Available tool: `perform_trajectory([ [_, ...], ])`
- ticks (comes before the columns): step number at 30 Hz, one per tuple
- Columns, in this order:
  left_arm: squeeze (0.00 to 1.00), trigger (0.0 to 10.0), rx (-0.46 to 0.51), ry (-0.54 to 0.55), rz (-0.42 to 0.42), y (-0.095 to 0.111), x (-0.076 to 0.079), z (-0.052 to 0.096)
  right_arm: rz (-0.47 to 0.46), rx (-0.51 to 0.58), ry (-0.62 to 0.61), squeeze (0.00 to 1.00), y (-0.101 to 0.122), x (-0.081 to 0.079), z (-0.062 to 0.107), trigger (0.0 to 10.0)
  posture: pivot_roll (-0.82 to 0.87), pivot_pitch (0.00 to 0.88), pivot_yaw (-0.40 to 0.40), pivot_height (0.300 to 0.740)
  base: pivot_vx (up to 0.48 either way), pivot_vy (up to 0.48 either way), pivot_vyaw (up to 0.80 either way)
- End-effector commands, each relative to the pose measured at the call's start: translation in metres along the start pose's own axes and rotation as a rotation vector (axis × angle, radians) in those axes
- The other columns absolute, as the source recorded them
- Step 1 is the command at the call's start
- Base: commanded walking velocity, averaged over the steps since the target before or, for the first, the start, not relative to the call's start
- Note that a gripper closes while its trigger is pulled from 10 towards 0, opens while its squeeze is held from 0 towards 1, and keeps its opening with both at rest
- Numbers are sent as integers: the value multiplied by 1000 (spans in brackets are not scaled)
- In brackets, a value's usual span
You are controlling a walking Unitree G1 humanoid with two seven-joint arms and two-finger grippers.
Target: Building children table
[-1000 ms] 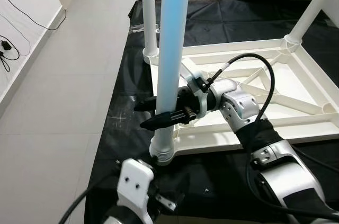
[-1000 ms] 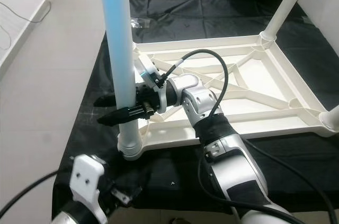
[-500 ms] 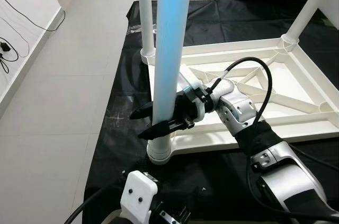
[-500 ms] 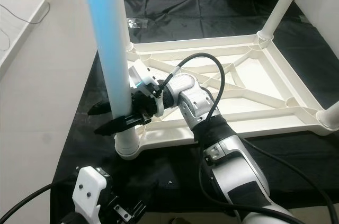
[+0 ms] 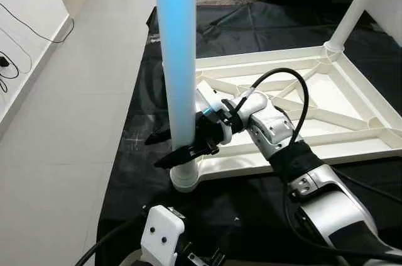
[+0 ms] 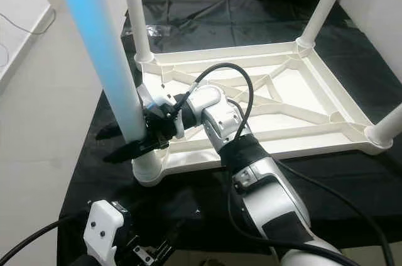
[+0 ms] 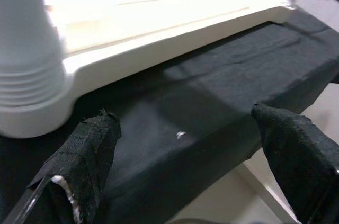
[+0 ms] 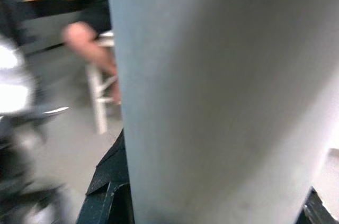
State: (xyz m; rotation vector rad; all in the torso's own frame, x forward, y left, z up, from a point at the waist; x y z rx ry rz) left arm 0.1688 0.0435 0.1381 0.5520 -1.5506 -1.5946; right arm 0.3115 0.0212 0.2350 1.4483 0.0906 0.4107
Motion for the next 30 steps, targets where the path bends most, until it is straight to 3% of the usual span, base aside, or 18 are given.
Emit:
perform_trajectory([
  [1,0,10000,-24,17,-3,-6,-3,1,-176,-143,-175,0,-58,7,4,10000,151,215,-26,740,0,0,0],
  [4,0,10000,-14,36,-3,-4,-7,1,-201,-122,-301,0,-62,18,11,10000,151,215,-25,740,0,0,0],
  [12,0,10000,4,58,-11,0,-14,0,-220,-94,-373,0,-67,17,20,10000,147,213,-20,740,0,0,0],
  [14,0,10000,23,91,-23,3,-21,0,-224,-105,-387,0,-71,16,21,10000,144,213,-18,740,0,0,0],
  [19,0,10000,49,135,-29,9,-29,0,-217,-126,-465,0,-74,23,21,10000,145,215,-22,740,0,0,0],
  [20,0,10000,72,194,-41,14,-41,1,-220,-145,-572,0,-77,33,20,10000,143,217,-23,740,0,0,0],
  [24,0,10000,78,214,-48,15,-45,1,-224,-150,-615,0,-78,36,20,10000,143,217,-23,740,0,0,0],
  [27,0,10000,89,246,-62,17,-52,1,-241,-162,-795,0,-84,48,27,10000,143,217,-23,740,0,0,0],
  [30,0,10000,92,254,-65,18,-54,1,-249,-163,-857,0,-87,51,31,10000,143,217,-23,740,0,0,0],
])
Point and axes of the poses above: a point about 5 cm out from each wrist's last joint towards the gripper, its own z axis pointing back from the gripper into the wrist, its own y axis along the axis of the wrist's last joint, x = y × z, the point moved 5 cm from there along -z, pointing out of the wrist towards the gripper
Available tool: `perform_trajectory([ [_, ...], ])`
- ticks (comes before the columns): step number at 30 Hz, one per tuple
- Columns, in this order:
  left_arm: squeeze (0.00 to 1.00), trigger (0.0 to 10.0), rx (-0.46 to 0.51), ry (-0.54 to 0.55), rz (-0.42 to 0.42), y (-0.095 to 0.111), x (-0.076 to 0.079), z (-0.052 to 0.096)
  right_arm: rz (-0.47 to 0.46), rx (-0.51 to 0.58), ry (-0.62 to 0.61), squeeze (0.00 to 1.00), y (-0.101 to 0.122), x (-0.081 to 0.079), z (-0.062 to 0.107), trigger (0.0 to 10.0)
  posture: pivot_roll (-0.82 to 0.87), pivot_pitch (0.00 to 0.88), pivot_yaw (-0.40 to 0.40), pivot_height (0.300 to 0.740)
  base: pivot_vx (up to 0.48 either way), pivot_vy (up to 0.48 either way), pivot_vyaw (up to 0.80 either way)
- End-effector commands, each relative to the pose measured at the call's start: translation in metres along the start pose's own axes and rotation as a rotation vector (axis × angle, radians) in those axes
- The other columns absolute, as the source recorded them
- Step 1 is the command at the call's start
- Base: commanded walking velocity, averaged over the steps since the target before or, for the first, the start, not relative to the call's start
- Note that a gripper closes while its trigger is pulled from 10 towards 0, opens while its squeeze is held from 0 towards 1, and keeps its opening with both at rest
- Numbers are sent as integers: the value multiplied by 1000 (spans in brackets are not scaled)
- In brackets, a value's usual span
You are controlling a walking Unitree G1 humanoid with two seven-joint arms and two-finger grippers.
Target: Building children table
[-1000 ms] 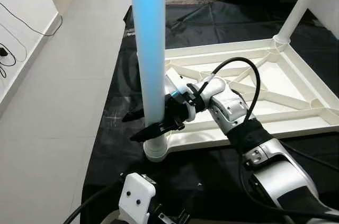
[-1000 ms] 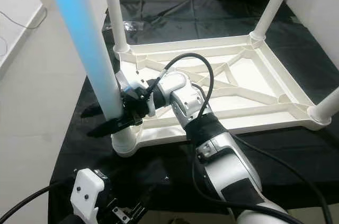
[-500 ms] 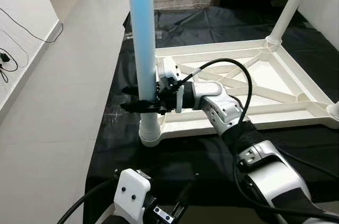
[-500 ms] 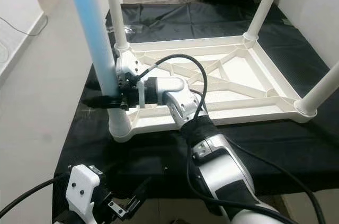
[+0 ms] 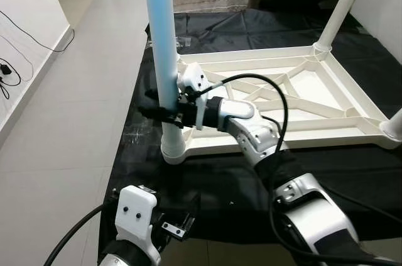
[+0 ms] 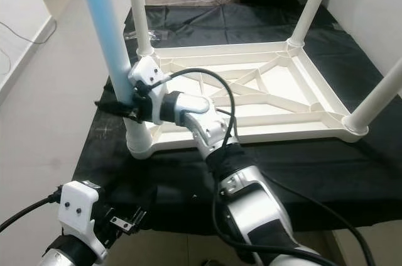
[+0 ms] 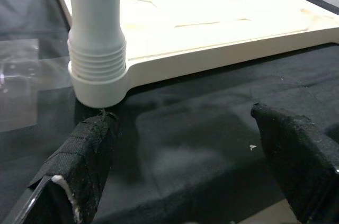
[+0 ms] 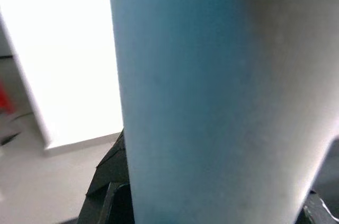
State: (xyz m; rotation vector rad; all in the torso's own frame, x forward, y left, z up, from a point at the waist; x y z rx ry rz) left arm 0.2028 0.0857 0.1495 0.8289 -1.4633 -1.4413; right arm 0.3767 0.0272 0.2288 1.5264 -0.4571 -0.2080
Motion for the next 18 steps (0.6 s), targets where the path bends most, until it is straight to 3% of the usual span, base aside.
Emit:
perform_trajectory([
  [1,0,10000,-19,24,-3,-6,-4,0,-102,-220,-155,0,-68,12,20,10000,143,217,-23,740,0,0,0],
  [2,0,10000,-16,34,-6,-6,-6,0,-114,-219,-227,0,-71,18,23,10000,143,217,-23,740,0,0,0],
  [4,0,10000,-16,34,-6,-6,-6,0,-114,-219,-227,0,-71,18,23,10000,143,217,-23,740,0,0,0],
  [7,0,10000,-12,52,-14,-6,-10,-1,-117,-226,-398,0,-77,33,31,10000,138,216,-22,740,0,0,0],
  [8,0,10000,-12,52,-14,-6,-10,-1,-117,-226,-398,0,-77,33,31,10000,138,216,-22,740,0,0,0],
  [12,0,10000,-6,63,-18,-4,-12,-2,-68,-254,-573,0,-80,43,41,10000,138,216,-22,740,0,0,0],
  [14,0,10000,-3,69,-21,-4,-14,-3,-90,-246,-660,0,-81,43,42,10000,137,216,-22,740,0,0,0],
  [18,0,10000,-1,73,-22,-4,-14,-3,-89,-242,-713,0,-79,42,41,10000,137,216,-22,740,0,0,0],
])
Point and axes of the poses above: a point about 5 cm out from each wrist's last joint towards the gripper, its own z axis pointing back from the gripper into the wrist, its own y axis along the axis of the wrist's last joint, x = y × z, the point moved 5 cm from there along -z, pointing out of the wrist towards the gripper
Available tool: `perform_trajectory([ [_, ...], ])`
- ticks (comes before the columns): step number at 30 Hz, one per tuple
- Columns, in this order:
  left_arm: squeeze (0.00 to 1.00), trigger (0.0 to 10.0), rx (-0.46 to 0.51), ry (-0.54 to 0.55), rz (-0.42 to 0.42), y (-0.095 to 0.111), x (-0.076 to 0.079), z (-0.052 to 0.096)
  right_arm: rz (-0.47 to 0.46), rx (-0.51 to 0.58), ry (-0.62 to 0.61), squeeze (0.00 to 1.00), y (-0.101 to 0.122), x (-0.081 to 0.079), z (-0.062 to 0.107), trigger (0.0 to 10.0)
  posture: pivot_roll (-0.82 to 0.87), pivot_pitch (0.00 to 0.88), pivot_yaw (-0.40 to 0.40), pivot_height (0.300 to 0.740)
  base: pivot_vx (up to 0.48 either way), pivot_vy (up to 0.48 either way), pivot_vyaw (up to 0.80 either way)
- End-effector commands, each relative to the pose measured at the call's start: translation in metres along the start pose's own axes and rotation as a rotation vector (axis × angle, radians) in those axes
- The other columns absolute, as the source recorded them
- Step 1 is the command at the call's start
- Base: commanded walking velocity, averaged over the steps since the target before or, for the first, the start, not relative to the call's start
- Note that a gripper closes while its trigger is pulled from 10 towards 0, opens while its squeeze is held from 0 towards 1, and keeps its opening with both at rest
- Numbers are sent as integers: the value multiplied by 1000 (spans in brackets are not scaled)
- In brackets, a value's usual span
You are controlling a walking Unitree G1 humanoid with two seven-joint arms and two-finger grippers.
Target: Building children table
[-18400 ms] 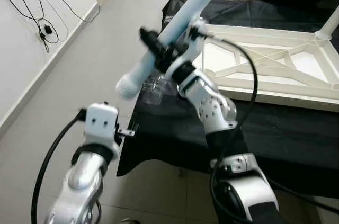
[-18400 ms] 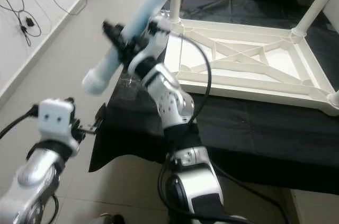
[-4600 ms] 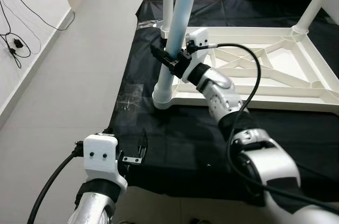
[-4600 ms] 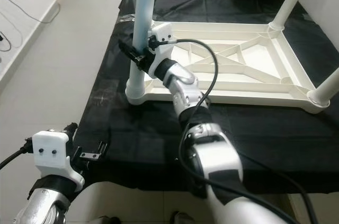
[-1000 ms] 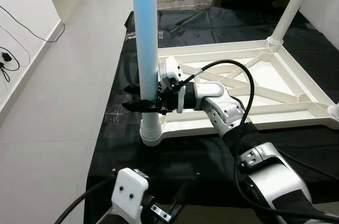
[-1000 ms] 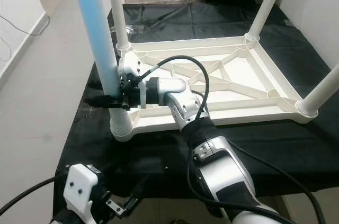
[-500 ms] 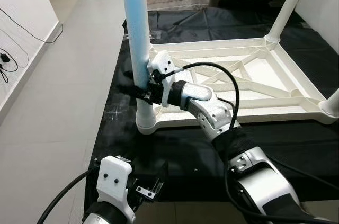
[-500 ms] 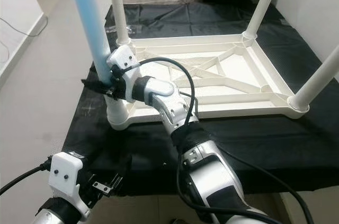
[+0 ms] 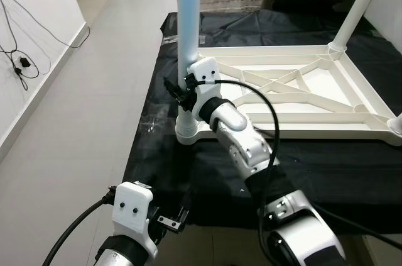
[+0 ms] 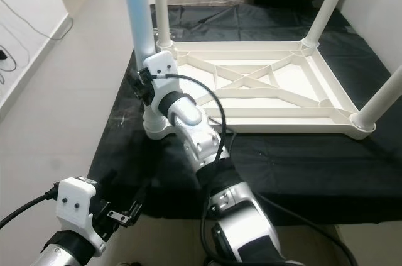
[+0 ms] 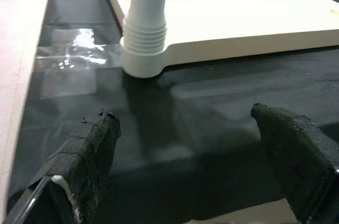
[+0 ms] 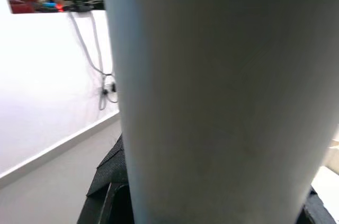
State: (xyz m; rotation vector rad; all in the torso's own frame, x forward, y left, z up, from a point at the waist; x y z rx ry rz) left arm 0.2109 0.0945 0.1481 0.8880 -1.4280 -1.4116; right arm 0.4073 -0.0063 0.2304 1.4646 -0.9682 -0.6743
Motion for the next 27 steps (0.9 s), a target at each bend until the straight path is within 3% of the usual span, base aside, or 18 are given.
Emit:
perform_trajectory([
  [1,0,10000,-16,16,-4,-4,-3,1,-19,-283,-91,0,-74,13,21,10000,137,216,-22,740,0,0,0],
  [8,0,10000,-14,20,-6,-4,-4,1,-2,-308,-196,0,-74,14,17,10000,138,215,-22,740,0,0,0],
  [10,0,10000,-13,23,-9,-5,-4,0,-11,-370,-390,0,-77,23,14,10000,141,205,-28,740,0,0,0],
  [14,0,10000,-12,24,-10,-5,-4,0,-27,-381,-457,0,-78,27,14,10000,141,205,-28,740,0,0,0],
  [18,0,10000,-10,26,-14,-5,-5,0,-122,-372,-743,0,-79,50,26,10000,146,200,-26,740,0,0,0],
  [27,0,10000,-9,27,-22,-4,-7,0,-206,-354,-978,0,-78,61,41,10000,151,197,-25,740,0,0,0],
])
Point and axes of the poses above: a point about 5 cm out from each wrist's last joint towards the gripper, its own z axis pointing back from the gripper into the wrist, its own y axis along the axis of the wrist's last joint, x = y × z, the point moved 5 cm from there along -z, pointing out of the wrist towards the gripper
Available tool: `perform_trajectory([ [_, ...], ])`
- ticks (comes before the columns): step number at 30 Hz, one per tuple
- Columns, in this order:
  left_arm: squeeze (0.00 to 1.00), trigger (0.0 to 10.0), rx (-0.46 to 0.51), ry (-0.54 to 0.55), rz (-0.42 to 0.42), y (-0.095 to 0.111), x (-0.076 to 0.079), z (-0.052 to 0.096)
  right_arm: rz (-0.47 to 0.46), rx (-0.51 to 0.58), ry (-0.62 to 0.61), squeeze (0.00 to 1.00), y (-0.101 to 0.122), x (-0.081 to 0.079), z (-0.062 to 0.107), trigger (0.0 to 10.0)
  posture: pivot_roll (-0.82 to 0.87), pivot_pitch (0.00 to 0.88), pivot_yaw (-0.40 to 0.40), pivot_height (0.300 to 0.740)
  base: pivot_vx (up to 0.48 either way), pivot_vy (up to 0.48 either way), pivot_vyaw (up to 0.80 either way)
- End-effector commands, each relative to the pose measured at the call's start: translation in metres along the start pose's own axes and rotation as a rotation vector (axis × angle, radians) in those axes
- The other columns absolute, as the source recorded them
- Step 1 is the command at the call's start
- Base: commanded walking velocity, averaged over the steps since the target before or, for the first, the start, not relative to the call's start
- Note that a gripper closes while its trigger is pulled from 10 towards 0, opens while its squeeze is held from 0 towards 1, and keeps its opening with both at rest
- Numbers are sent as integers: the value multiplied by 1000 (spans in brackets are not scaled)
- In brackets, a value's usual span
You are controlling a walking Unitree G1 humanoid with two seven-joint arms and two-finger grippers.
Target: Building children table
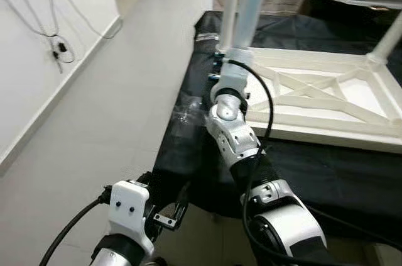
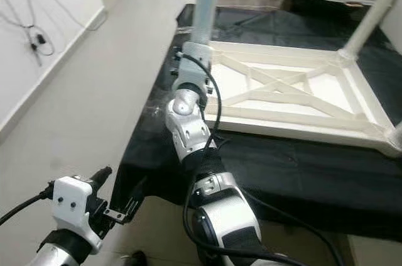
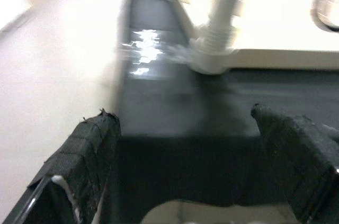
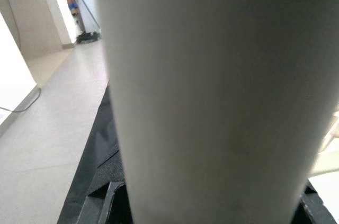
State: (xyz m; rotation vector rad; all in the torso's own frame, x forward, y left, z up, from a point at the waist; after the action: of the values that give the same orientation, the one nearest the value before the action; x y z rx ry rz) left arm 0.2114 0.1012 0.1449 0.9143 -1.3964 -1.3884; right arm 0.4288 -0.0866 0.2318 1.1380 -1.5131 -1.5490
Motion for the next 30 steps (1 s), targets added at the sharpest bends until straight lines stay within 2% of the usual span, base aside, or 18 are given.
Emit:
perform_trajectory([
  [1,0,10000,-8,-14,-19,-2,0,-2,62,-264,-72,0,-74,11,17,10000,151,197,-25,740,0,0,0],
  [3,0,10000,-8,-16,-22,-2,0,-2,71,-259,-162,0,-74,17,20,10000,158,194,-25,740,0,0,0],
  [6,0,10000,-9,-14,-26,-2,-1,-1,94,-240,-213,0,-74,19,24,10000,158,194,-25,740,0,0,0],
  [11,0,10000,-9,-14,-29,-2,-1,-2,120,-240,-249,0,-76,20,28,10000,160,194,-27,740,0,0,0],
  [16,0,10000,-8,-15,-27,-2,-1,-2,83,-258,-288,0,-75,21,28,10000,159,196,-24,740,0,0,0],
  [23,0,10000,-6,-18,-27,-1,-1,-3,79,-331,-364,0,-90,29,36,10000,159,201,-24,740,0,0,0],
  [30,0,10000,-7,-15,-29,-2,-2,-3,54,-350,-390,0,-96,30,42,10000,162,206,-26,740,0,0,0],
])
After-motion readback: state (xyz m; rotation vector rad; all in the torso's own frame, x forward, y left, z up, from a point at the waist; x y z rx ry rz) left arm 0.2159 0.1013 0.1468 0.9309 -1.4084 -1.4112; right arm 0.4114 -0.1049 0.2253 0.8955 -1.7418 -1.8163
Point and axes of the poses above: a point about 5 cm out from each wrist's last joint towards the gripper, its own z axis pointing back from the gripper into the wrist, its own y axis along the axis of the wrist's last joint, x = y × z, the point moved 5 cm from there along -z, pointing out of the wrist towards the gripper
